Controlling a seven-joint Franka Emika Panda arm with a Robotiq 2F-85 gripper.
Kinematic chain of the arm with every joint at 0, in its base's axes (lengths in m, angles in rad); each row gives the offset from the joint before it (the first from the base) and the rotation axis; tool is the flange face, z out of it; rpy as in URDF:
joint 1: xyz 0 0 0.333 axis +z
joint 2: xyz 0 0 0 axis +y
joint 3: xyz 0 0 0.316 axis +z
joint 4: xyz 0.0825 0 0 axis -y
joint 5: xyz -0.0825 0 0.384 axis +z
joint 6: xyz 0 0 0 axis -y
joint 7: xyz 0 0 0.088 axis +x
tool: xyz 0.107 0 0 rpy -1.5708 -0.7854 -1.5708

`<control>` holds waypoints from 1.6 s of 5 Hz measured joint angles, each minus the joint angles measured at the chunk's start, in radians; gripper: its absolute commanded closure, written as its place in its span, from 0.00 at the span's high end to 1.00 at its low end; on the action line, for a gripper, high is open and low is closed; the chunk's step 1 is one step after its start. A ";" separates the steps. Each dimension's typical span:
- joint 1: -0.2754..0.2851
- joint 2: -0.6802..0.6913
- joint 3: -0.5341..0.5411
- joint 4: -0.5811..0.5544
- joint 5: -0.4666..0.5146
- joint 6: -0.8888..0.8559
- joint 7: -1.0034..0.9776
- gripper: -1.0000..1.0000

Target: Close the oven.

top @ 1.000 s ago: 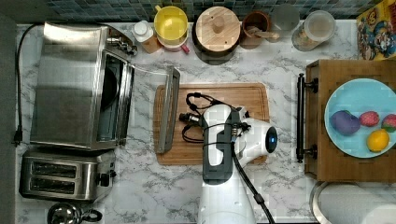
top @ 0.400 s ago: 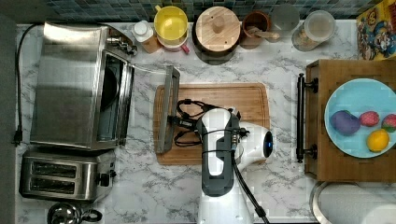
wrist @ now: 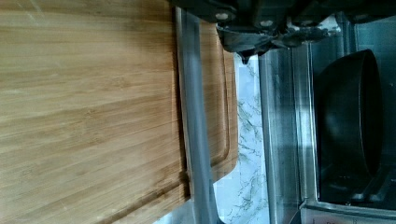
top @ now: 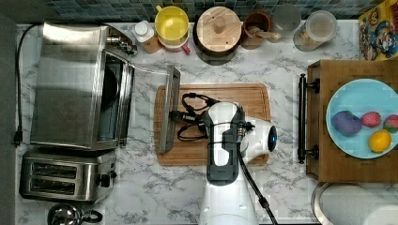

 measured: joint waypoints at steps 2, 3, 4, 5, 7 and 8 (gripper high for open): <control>-0.016 0.084 0.047 0.059 0.000 0.077 0.020 0.00; -0.014 0.094 0.050 0.084 -0.004 0.067 0.021 0.00; -0.014 0.117 0.061 0.104 -0.002 0.038 0.021 0.00; -0.013 0.134 0.072 0.105 -0.003 0.038 0.021 0.00; -0.012 0.106 0.086 0.088 -0.010 0.073 0.048 0.00; -0.004 0.038 0.106 0.051 -0.034 0.130 0.111 0.00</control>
